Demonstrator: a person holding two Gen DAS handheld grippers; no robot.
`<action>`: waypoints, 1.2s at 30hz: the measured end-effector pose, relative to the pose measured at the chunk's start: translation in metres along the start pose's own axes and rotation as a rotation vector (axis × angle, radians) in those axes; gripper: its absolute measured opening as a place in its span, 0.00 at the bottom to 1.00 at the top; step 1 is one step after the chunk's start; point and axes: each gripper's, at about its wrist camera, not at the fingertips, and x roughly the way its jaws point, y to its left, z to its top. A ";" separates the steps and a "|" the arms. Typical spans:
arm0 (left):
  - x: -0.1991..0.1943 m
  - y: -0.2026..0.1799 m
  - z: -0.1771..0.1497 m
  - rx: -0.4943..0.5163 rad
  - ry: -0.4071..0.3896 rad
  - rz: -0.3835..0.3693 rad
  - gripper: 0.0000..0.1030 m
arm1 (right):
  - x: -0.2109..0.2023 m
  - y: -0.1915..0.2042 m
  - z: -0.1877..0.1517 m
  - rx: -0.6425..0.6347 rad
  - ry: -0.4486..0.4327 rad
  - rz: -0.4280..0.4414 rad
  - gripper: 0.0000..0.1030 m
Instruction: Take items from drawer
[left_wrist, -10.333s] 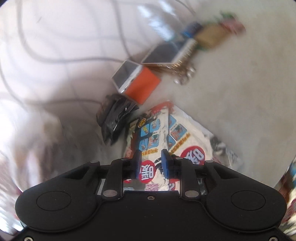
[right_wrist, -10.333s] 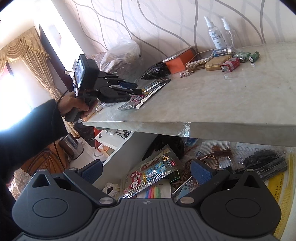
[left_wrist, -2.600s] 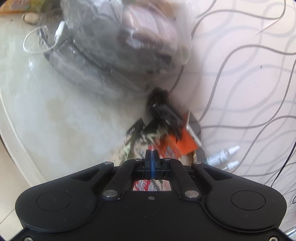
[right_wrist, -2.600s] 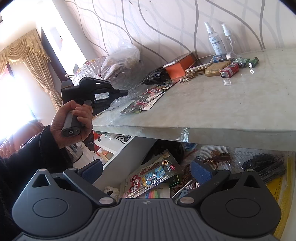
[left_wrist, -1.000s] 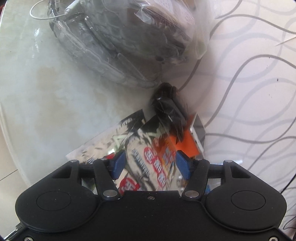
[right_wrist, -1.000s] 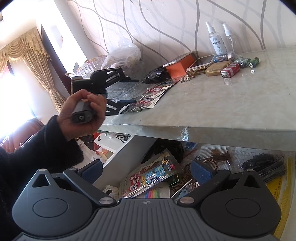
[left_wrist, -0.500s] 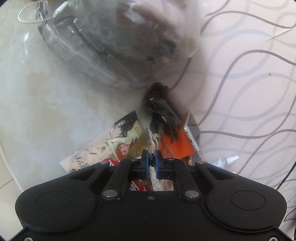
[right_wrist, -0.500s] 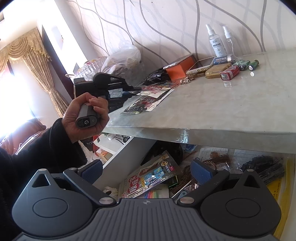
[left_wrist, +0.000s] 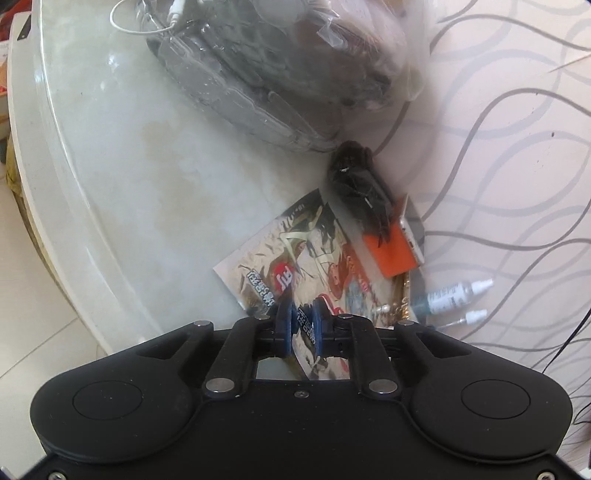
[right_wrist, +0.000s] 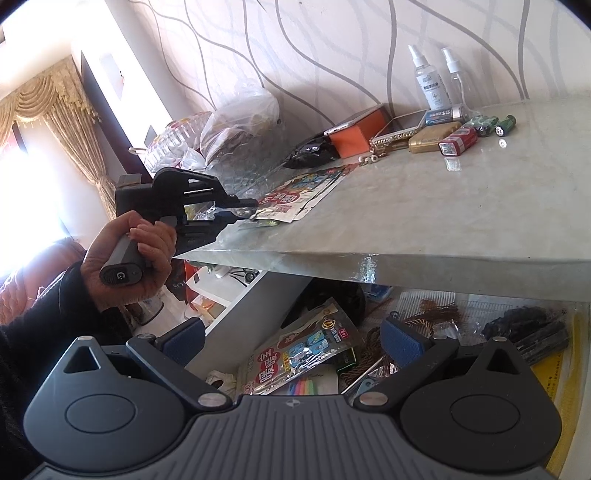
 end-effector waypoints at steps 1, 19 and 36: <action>-0.003 -0.002 0.000 0.024 -0.012 0.021 0.14 | 0.000 0.000 0.000 -0.001 0.001 0.000 1.00; -0.020 -0.085 -0.213 1.463 0.385 0.247 0.56 | -0.001 0.001 -0.001 0.001 0.006 0.018 1.00; 0.014 -0.050 -0.220 1.591 0.475 0.356 0.86 | -0.005 0.000 -0.002 0.003 -0.005 0.028 1.00</action>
